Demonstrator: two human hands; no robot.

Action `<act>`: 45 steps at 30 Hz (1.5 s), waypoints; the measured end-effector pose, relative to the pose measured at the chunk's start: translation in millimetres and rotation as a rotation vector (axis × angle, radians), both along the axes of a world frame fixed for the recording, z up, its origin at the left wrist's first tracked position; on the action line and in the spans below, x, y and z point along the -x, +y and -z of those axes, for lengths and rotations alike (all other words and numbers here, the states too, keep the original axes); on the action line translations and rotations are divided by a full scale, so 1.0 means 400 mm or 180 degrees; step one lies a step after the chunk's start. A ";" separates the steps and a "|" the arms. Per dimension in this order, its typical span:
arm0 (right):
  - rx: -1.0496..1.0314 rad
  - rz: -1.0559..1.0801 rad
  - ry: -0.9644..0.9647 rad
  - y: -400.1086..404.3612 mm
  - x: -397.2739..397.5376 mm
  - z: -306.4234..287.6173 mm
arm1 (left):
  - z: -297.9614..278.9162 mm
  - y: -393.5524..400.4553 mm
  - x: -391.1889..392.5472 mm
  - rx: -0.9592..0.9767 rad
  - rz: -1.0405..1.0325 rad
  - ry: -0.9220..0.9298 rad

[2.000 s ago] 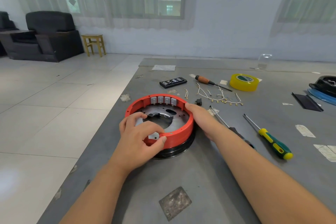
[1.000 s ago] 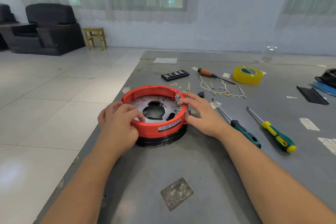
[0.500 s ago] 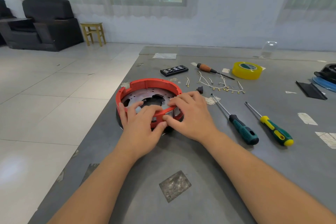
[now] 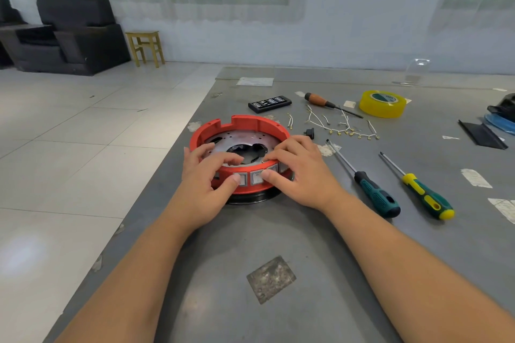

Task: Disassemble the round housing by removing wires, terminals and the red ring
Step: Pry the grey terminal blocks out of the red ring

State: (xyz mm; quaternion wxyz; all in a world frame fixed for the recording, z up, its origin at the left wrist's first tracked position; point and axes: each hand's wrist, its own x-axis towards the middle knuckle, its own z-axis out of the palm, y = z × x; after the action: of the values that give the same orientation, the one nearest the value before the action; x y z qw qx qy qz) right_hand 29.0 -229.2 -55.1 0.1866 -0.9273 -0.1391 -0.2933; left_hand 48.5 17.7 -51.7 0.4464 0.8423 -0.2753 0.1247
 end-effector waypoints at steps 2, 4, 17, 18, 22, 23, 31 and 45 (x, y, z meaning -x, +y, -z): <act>-0.0023 0.0027 -0.0024 0.007 0.001 0.002 | 0.000 -0.011 0.000 -0.0062 0.0005 -0.0202; -0.0064 0.0041 0.0007 0.009 0.005 0.003 | -0.001 -0.020 0.003 -0.0153 -0.0050 -0.0310; 0.0410 0.0371 0.0270 0.001 0.089 0.032 | 0.010 -0.042 0.015 -0.0032 -0.0176 -0.0210; 0.0419 0.0526 0.0246 0.002 0.091 0.031 | 0.013 -0.042 0.015 -0.0042 -0.0188 -0.0222; 0.0608 0.1520 0.0116 -0.032 0.089 0.005 | 0.013 -0.042 0.013 -0.0140 -0.0216 -0.0302; 0.0734 0.1829 0.0217 -0.051 0.093 -0.002 | 0.014 -0.044 0.013 -0.0158 -0.0229 -0.0330; 0.0781 0.2839 0.1795 -0.168 0.120 -0.032 | 0.028 -0.058 0.005 -0.0257 -0.0399 -0.0454; 0.0123 0.1055 0.0170 -0.143 0.119 -0.039 | -0.009 -0.066 0.030 0.0043 -0.0415 -0.0180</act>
State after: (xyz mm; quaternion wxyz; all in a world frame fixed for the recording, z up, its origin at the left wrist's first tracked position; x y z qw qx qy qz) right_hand -18.5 -286.2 -39.5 0.1215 -0.9484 0.0151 -0.2926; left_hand 36.6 -8.5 -48.2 0.4350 0.8515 -0.2315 0.1790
